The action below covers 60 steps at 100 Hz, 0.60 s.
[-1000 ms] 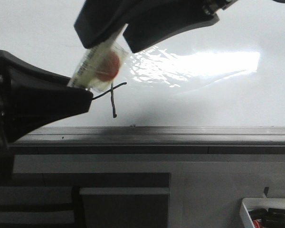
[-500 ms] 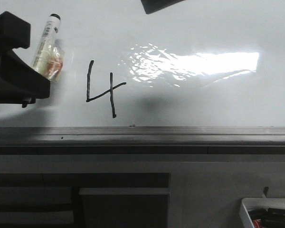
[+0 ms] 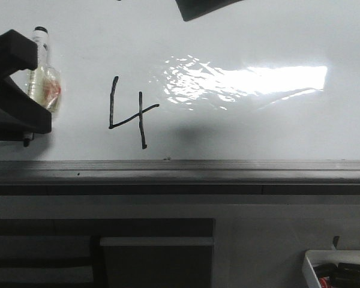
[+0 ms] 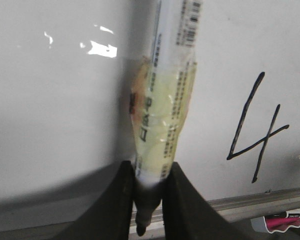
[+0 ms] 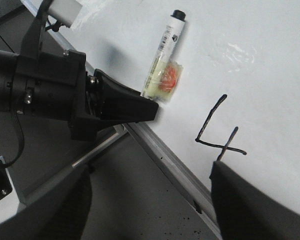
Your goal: Write number 4 on whiteboard
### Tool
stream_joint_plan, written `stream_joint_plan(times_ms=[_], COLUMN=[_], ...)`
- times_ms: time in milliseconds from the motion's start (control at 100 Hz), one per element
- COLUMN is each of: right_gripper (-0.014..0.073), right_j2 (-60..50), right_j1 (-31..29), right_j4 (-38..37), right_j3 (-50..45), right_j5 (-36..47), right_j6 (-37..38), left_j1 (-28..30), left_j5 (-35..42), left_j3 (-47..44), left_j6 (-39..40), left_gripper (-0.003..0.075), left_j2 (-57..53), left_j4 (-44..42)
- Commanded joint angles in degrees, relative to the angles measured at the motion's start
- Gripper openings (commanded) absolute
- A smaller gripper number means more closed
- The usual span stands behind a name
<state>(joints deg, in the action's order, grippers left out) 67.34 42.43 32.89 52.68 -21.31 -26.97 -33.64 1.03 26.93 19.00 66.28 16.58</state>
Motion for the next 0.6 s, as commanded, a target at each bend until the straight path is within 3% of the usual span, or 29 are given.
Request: stream_joint_plan(times_ms=[0,280,590], right_gripper=[0.0450,0.0450,0.0449], right_j2=[-1.62,-1.62,-1.82], right_j1=[-0.35,-0.35,-0.35], right_j4=[1.24,1.33,1.33], right_j3=[1.90,1.90,1.90], right_j5=[2.82,2.72,2.71], right_j6=[-0.52,-0.52,-0.52], left_j1=[0.15,0.15,0.15], left_j5=[3.65,5.92,4.05], left_j3=[1.73,1.73,1.73], left_j6=[0.41,0.41,0.41], left_gripper=[0.0001,0.0339,0.0360], left_j2=[0.29,0.44,-3.80], left_j4=[0.57,0.57,-1.01])
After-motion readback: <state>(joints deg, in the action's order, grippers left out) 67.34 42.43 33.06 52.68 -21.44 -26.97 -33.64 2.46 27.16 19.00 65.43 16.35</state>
